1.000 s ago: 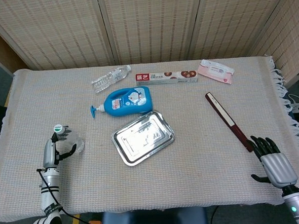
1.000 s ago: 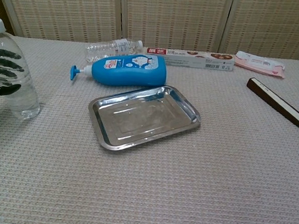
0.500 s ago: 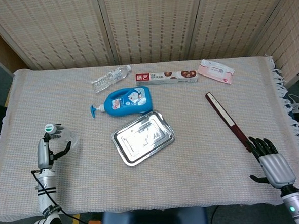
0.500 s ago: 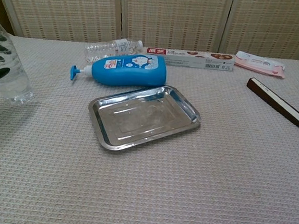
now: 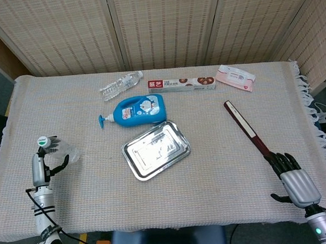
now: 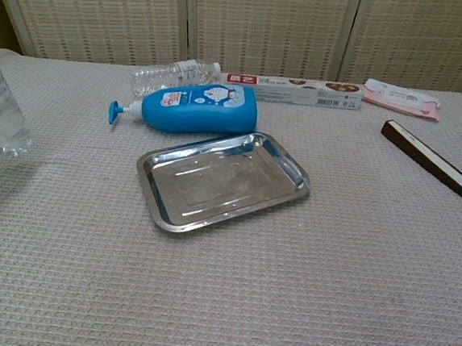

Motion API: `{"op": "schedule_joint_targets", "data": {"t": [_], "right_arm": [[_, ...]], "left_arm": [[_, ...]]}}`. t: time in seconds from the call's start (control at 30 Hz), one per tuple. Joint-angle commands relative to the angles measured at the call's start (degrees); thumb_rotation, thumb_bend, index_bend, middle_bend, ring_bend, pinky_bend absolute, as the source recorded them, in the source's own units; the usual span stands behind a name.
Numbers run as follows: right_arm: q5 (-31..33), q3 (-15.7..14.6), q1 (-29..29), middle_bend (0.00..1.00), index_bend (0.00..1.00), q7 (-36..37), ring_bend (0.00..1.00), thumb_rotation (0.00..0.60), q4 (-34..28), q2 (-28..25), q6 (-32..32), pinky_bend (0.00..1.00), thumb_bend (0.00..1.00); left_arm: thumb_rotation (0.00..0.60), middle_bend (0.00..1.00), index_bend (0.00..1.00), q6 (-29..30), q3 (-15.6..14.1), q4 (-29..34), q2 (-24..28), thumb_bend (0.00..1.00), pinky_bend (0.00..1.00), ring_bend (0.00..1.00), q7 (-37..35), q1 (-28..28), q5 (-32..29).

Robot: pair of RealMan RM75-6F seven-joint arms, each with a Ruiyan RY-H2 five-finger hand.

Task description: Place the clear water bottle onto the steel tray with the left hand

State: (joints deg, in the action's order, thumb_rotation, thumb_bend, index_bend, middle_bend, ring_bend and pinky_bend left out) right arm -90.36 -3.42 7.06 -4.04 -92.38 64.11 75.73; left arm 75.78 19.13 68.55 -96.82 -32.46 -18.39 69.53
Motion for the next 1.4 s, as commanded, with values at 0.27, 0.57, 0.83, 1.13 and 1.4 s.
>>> {"op": "schedule_joint_targets", "data": {"t": [0.27,0.57,0.83,1.13,1.4], "right_arm": [[-0.7,-0.3,-0.2,0.0,0.0,0.4,0.0,0.6,-0.1,-0.4,0.5,0.0,0.0],[-0.5,-0.2,-0.3,0.0,0.0,0.5,0.0,0.6,-0.3,-0.5,0.7,0.0,0.0],[0.4,0.1,0.0,0.0,0.0,0.1,0.0,0.6,0.2,-0.1,-0.1,0.0,0.0],[1.5,0.6,-0.1,0.0,0.0,-0.4,0.0,0.6,0.3,0.1,-0.1,0.0,0.0],[1.4,0.8,-0.2,0.0,0.0,-1.4,0.0,0.6,0.3,0.3,0.3,0.0,0.0]], "left_arm": [[0.6,0.93,0.86,9.2,2.0,12.9,4.4,0.8,0.72,0.69,6.7,-2.4,9.8],[0.6,0.93,0.86,2.5,-0.8,6.1,2.4,0.8,0.72,0.69,4.2,-0.7,2.5],[0.6,0.93,0.86,1.9,-2.4,8.9,3.4,0.8,0.72,0.69,1.5,-0.6,4.9],[0.6,0.93,0.86,-4.1,2.9,-0.9,3.1,0.8,0.72,0.69,1.3,-5.5,0.8],[0.6,0.93,0.86,-5.3,4.1,-6.5,4.9,0.8,0.72,0.69,-6.1,-5.3,0.4]]}}
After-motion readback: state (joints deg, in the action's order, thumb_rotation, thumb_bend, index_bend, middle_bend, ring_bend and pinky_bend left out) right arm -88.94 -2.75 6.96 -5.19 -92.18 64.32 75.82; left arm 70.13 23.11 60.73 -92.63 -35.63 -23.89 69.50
